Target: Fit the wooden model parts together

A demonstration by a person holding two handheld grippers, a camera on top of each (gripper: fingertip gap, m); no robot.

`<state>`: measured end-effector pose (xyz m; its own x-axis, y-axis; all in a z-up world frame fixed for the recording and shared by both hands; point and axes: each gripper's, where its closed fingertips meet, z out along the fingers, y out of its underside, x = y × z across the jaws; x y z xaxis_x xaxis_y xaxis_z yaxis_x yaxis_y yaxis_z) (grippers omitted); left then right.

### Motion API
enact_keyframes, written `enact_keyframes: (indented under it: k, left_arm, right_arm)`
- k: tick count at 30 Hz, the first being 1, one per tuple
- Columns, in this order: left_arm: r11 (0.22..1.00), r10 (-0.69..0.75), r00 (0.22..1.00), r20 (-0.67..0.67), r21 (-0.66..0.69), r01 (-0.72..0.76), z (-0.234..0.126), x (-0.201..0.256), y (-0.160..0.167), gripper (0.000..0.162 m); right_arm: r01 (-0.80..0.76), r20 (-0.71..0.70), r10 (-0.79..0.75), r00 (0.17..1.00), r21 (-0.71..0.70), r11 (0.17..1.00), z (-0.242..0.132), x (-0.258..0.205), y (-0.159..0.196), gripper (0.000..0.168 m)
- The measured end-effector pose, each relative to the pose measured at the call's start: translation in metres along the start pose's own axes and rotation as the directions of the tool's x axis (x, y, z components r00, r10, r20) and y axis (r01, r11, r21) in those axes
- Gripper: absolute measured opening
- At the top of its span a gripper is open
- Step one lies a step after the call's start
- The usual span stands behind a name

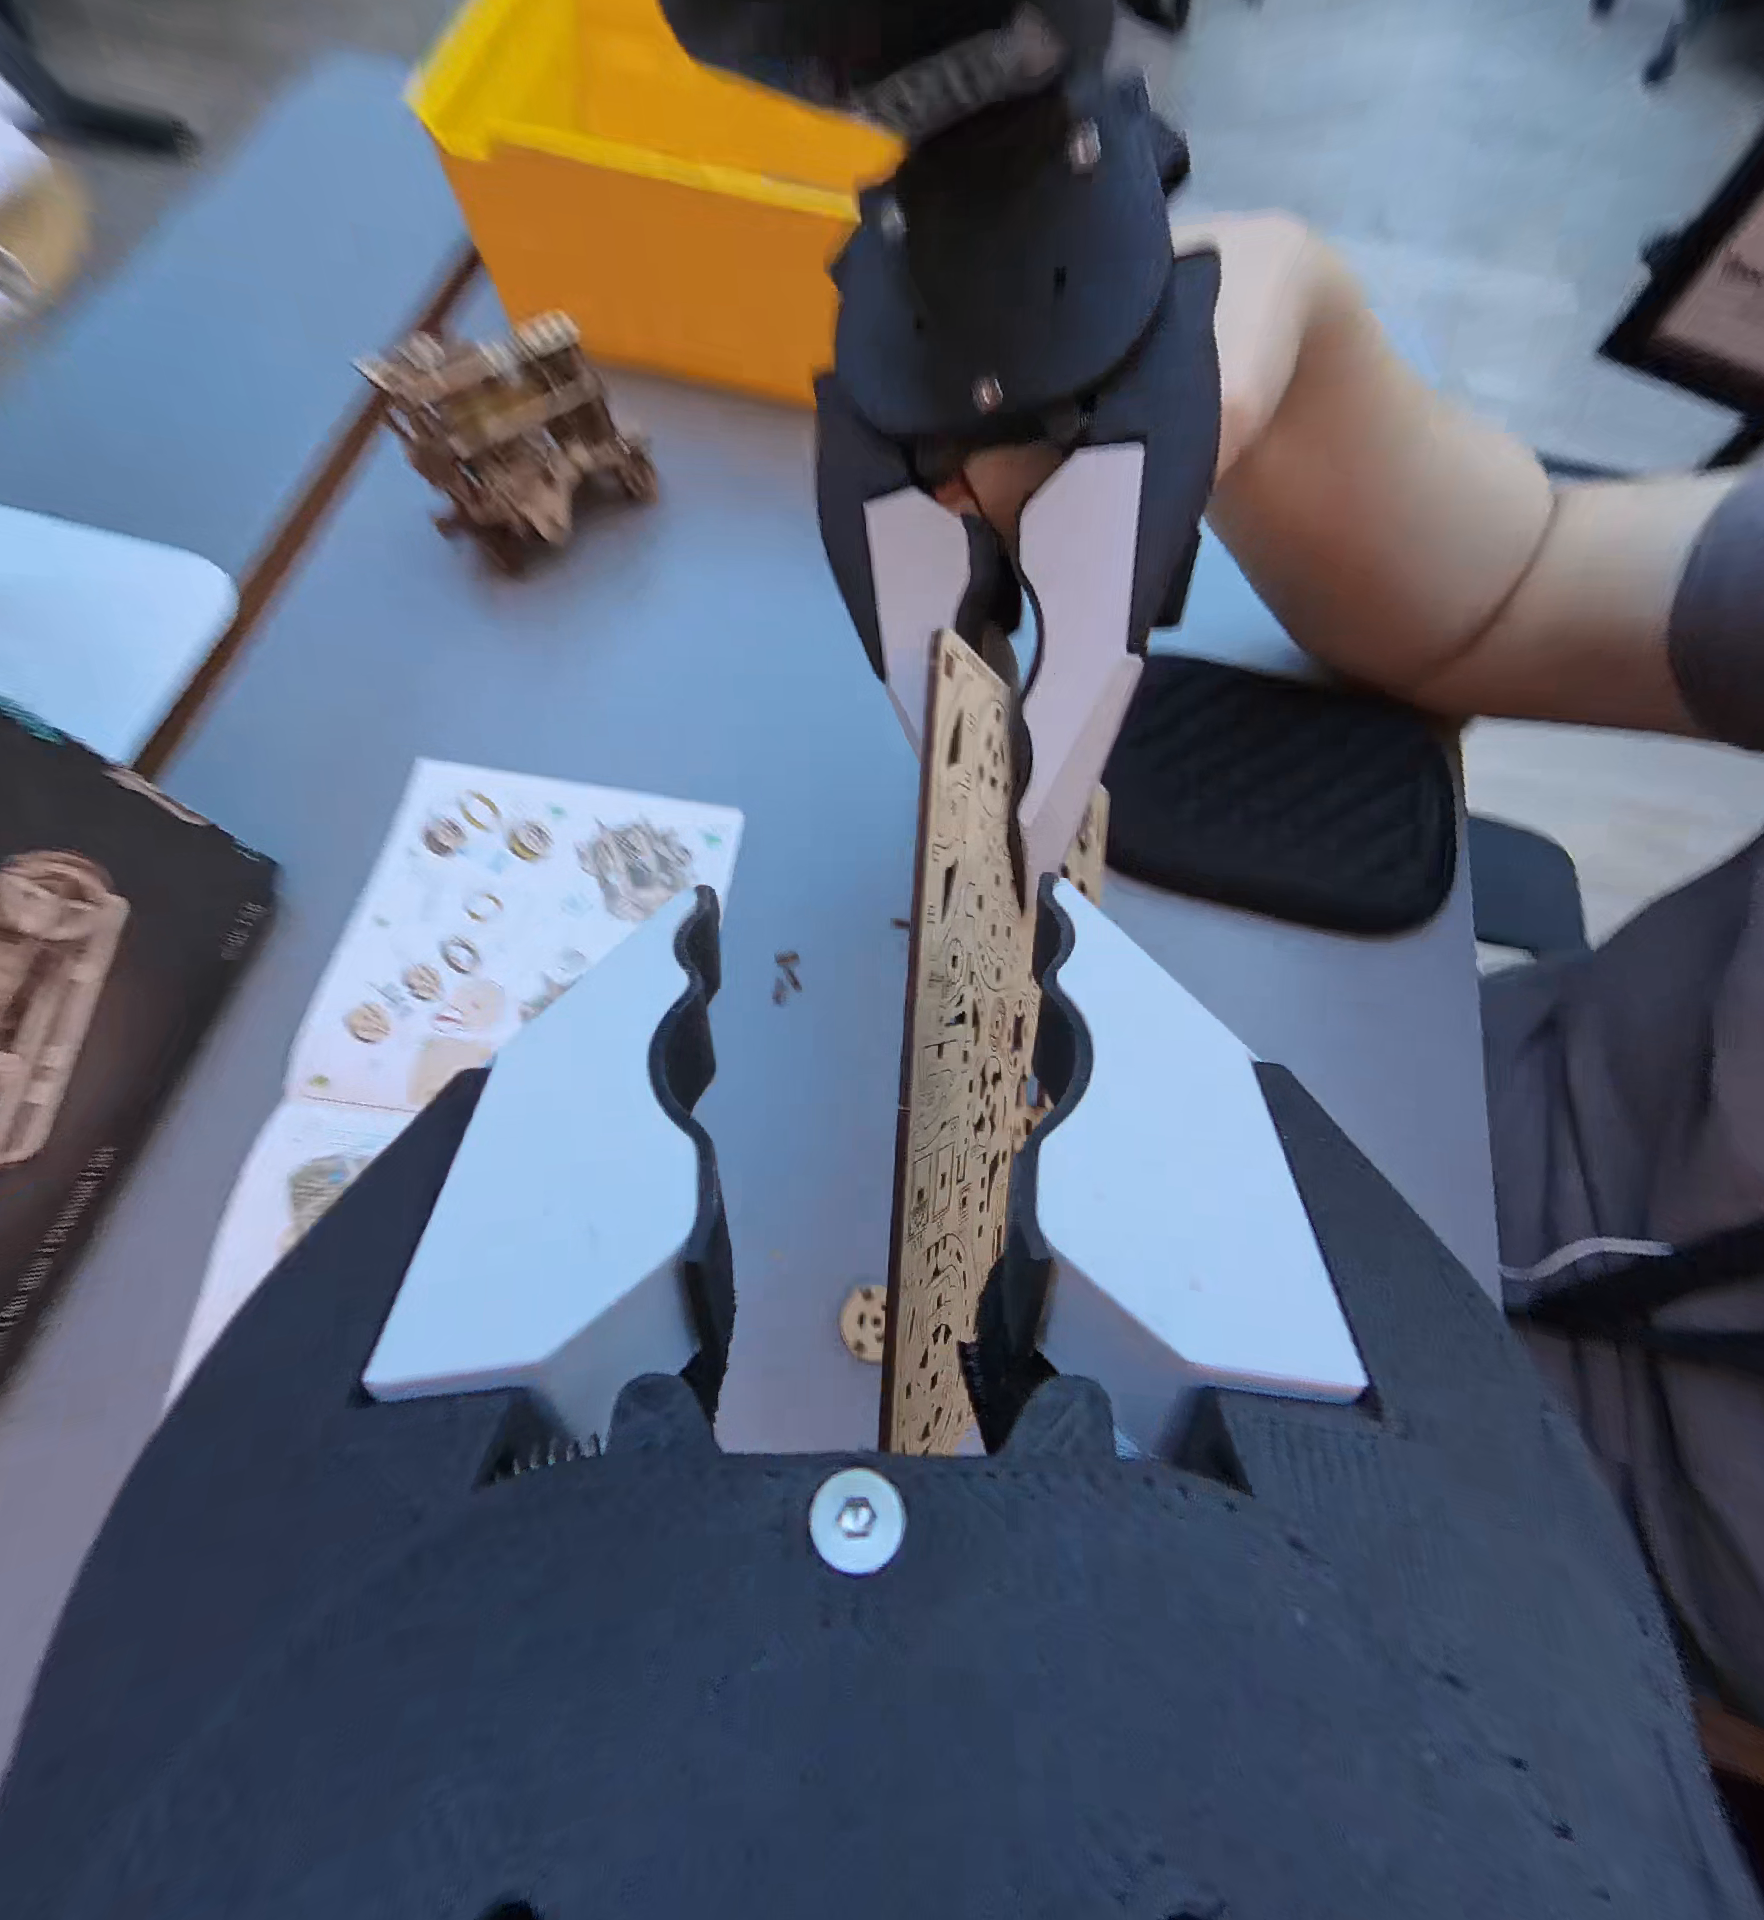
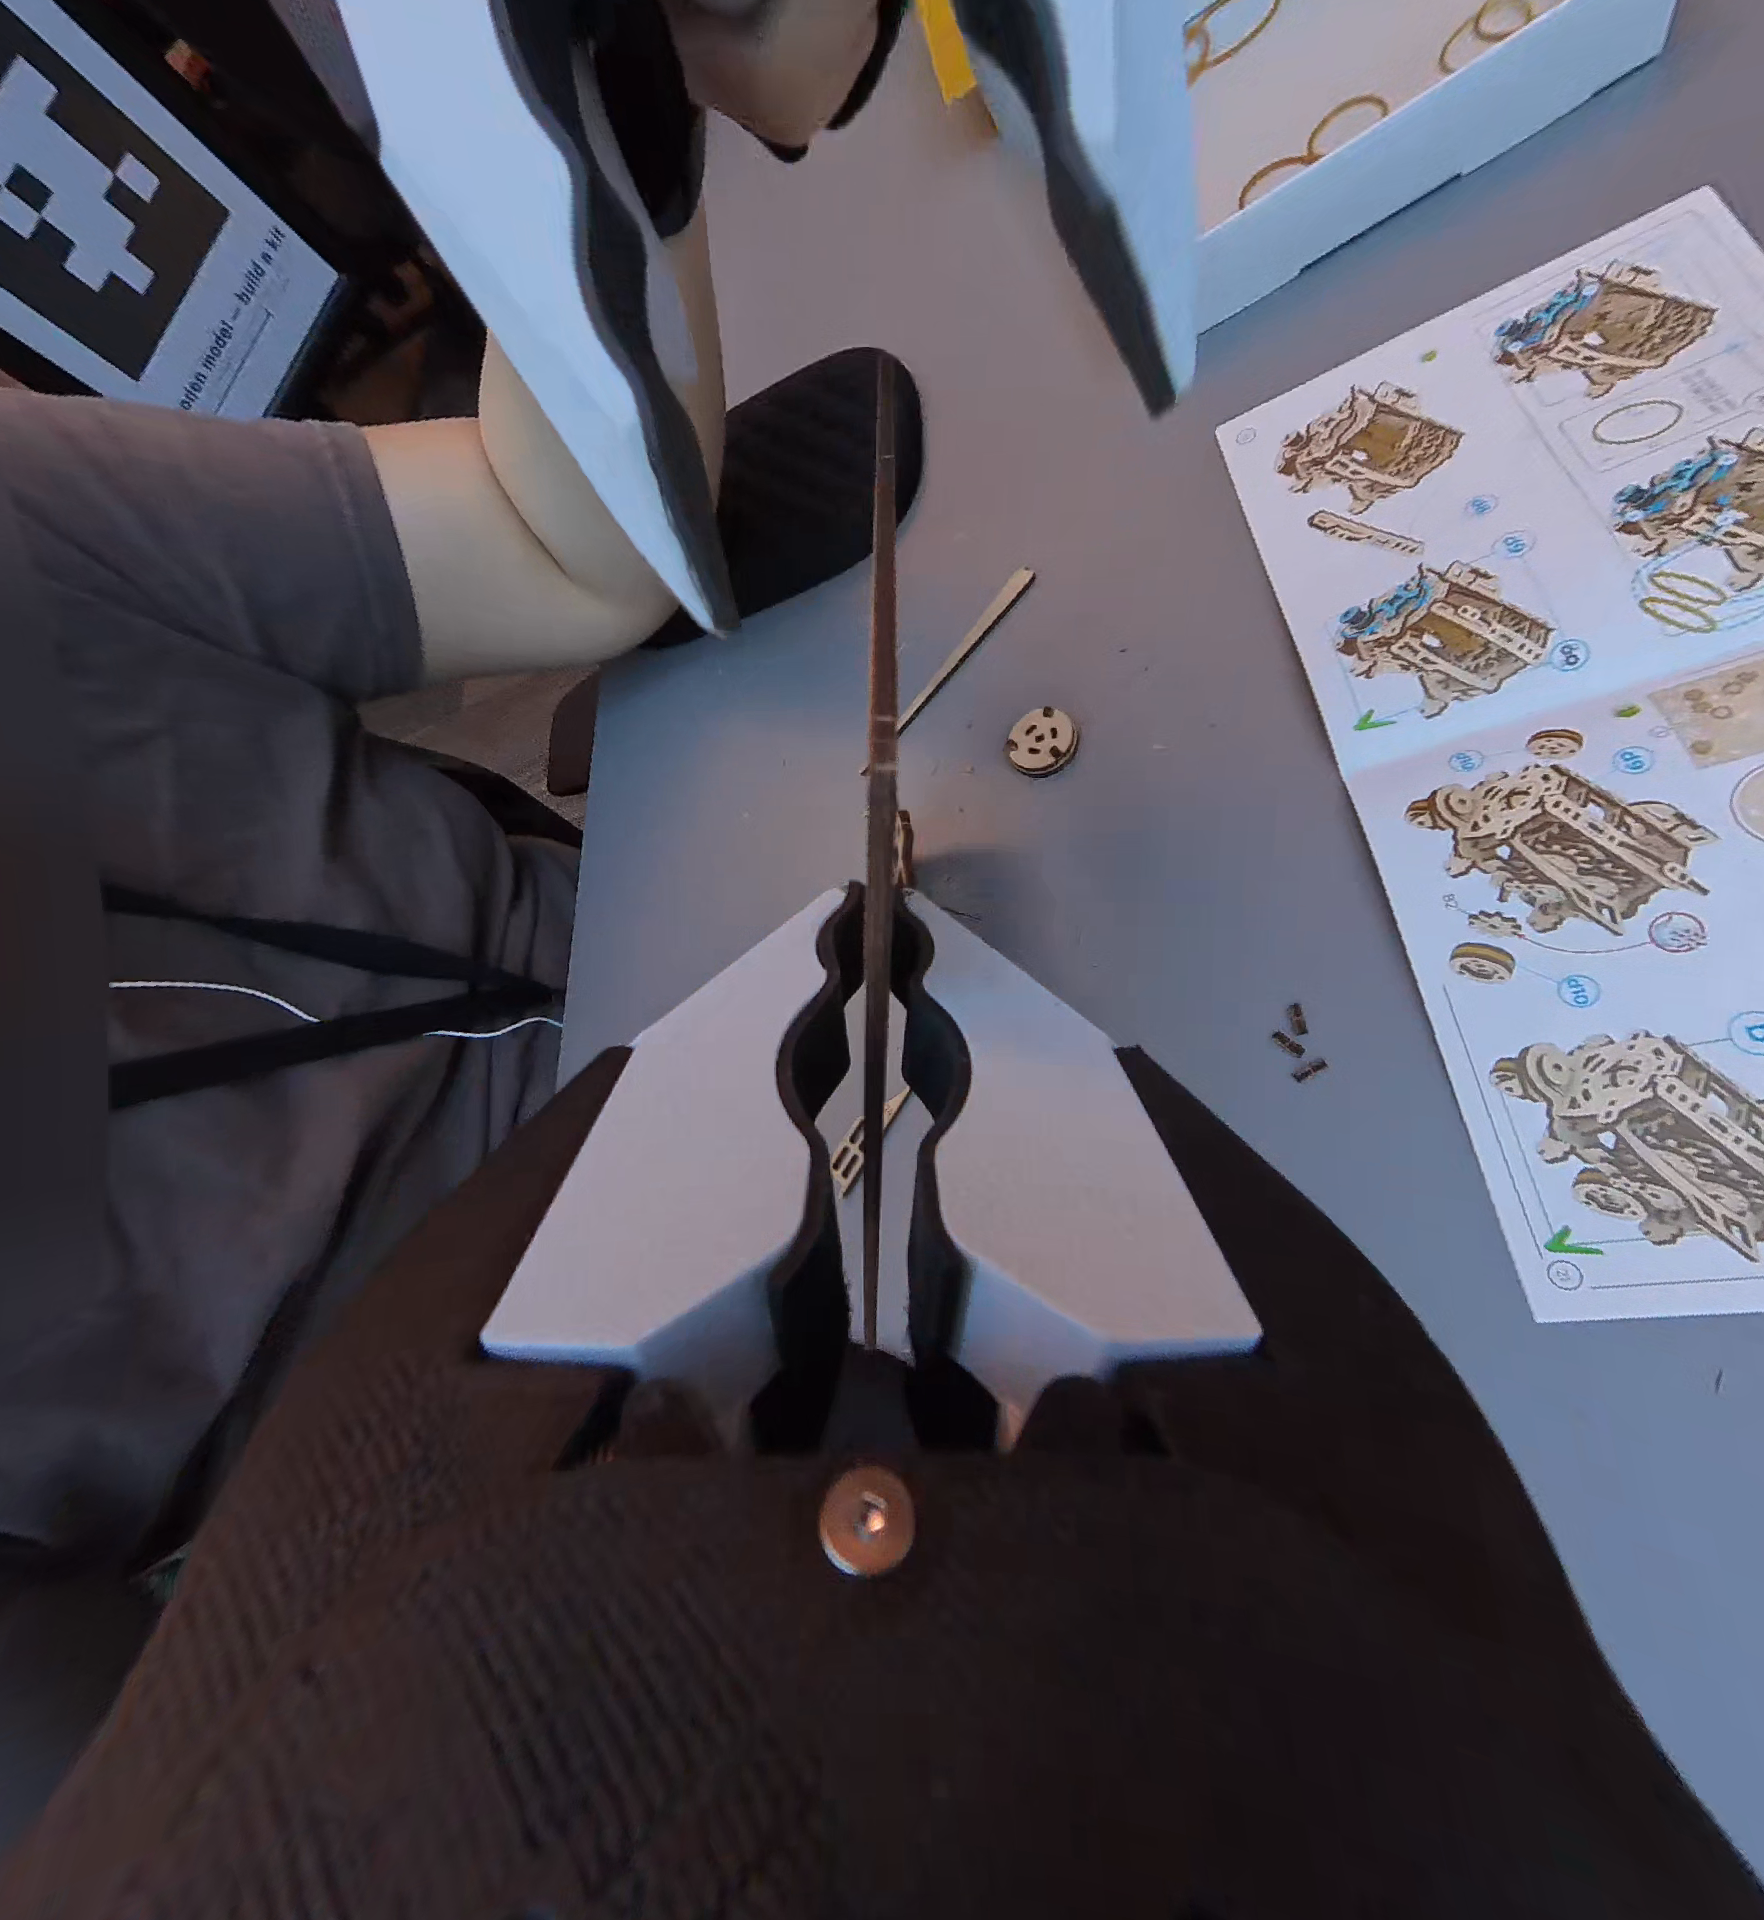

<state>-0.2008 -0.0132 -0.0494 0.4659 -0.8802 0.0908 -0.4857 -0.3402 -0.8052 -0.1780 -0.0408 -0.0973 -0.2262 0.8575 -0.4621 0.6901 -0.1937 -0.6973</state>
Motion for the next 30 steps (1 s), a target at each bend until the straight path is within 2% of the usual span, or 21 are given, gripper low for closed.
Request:
enact_keyframes:
  k: [3,6,8,10,11,13,14,16,18,21,25,30]
  left_arm:
    - [0.995,-0.033,0.996,-0.087,-0.097,0.025,0.017,0.008,0.019,0.054]
    - [0.980,-0.090,0.972,-0.216,-0.192,0.048,0.026,0.026,0.034,0.037]
    - [0.965,-0.087,0.963,-0.255,-0.262,0.018,0.030,0.032,0.048,0.020]
    - [0.959,-0.076,0.950,-0.302,-0.285,-0.014,0.032,0.038,0.052,0.002]
    - [0.959,-0.082,0.949,-0.304,-0.282,-0.008,0.033,0.037,0.051,0.001]
    - [0.969,-0.103,0.953,-0.286,-0.244,0.031,0.031,0.029,0.045,0.001]
    - [0.974,-0.123,0.954,-0.274,-0.219,0.063,0.028,0.022,0.041,0.001]
    - [0.978,-0.176,0.951,-0.254,-0.155,0.139,0.020,0.009,0.032,0.001]
    - [0.973,-0.229,0.938,-0.260,-0.062,0.221,0.009,-0.002,0.018,0.001]
    - [0.945,-0.292,0.922,-0.253,0.068,0.319,-0.009,-0.017,0.000,0.001]
    - [0.910,-0.316,0.930,-0.187,0.219,0.353,-0.024,-0.034,-0.020,0.000]
    - [0.896,-0.273,0.941,-0.199,0.304,0.325,-0.032,-0.022,-0.040,0.000]
  right_arm:
    - [-0.004,0.021,0.004,1.000,-0.010,1.000,0.005,-0.001,0.000,0.001]
    - [0.007,0.035,-0.006,0.999,-0.015,1.000,0.005,-0.004,0.000,0.001]
    - [0.014,0.035,-0.014,0.999,-0.006,1.000,0.003,-0.006,-0.002,0.001]
    - [0.025,0.008,-0.025,1.000,-0.006,1.000,0.002,-0.002,-0.003,0.001]
    - [0.048,-0.008,-0.048,0.999,0.002,0.999,0.001,0.000,-0.004,0.002]
    - [0.097,-0.050,-0.094,0.994,0.080,0.992,-0.007,0.005,-0.017,0.003]
    - [0.122,-0.087,-0.109,0.990,0.163,0.979,-0.015,0.007,-0.031,0.012]
    - [0.187,-0.148,-0.145,0.978,0.335,0.923,-0.040,0.002,-0.059,0.031]
    - [0.280,-0.287,-0.157,0.945,0.460,0.843,-0.071,0.001,-0.080,0.030]
    - [0.355,-0.435,-0.154,0.887,0.428,0.831,-0.088,0.002,-0.082,0.024]
    - [0.344,-0.422,-0.161,0.892,0.404,0.848,-0.082,-0.012,-0.081,0.021]
    - [0.285,-0.425,-0.087,0.901,0.428,0.858,-0.077,0.004,-0.082,0.026]
